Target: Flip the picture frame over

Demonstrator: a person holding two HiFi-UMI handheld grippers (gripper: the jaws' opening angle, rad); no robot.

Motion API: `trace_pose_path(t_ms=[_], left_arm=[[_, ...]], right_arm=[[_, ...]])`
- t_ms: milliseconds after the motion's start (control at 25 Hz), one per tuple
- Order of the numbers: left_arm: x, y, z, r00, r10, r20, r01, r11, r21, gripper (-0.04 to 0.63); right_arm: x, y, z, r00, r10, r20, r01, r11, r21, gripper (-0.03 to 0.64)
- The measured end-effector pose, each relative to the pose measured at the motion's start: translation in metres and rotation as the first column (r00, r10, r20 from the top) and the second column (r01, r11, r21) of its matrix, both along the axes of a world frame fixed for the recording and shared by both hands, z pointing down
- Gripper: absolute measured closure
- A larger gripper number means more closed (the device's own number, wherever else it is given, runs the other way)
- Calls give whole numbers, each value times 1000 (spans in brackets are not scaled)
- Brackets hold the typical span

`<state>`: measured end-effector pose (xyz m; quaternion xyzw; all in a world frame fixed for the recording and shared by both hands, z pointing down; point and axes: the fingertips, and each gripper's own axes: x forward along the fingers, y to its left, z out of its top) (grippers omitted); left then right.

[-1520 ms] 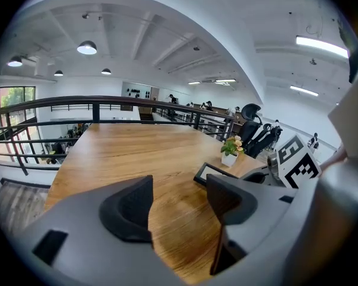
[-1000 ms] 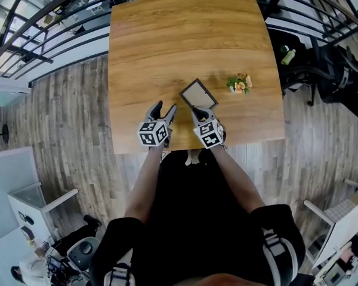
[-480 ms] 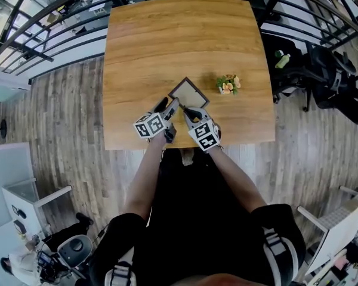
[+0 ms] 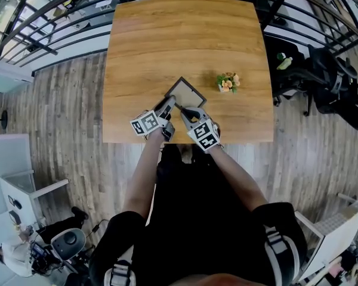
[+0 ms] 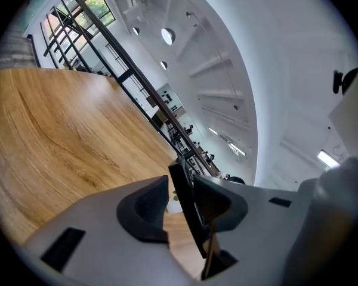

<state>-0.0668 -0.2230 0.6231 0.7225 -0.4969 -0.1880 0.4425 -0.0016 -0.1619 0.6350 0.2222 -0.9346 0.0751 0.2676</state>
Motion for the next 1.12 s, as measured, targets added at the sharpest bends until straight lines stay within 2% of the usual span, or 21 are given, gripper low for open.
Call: trace_pose_path(t_ms=[120,320,400,560,760,880,1120], left_arm=[[0,5,-5,1000,1,-26,0,1000,14,456],[5,11,-8,988,4,-151,-3,1000,4,499],[7,12,-7,984,0,-175,-1,1000,-8,509],[10,15,-8,989,-4,-145,0,1000,-28,509],[13,11,-11,994,-54,-93,50,998,-48,509],[10,6,-13,992,-104,-70,99,992,-73,509],[1,-5,-31,980,-194,-51,187,976,-114,509]], right_arm=[[-1,6,-2,1000,-23,14,23,1000,-6,568],[0,12,4,999,-37,40,39,998,-40,566],[2,12,9,998,-29,56,32,998,-49,566],[3,15,8,997,-25,68,28,999,-44,565],[7,12,5,999,-17,39,17,1000,-8,558],[12,7,6,1000,-16,4,15,999,36,504],[23,-5,8,996,-14,-89,28,987,158,446]])
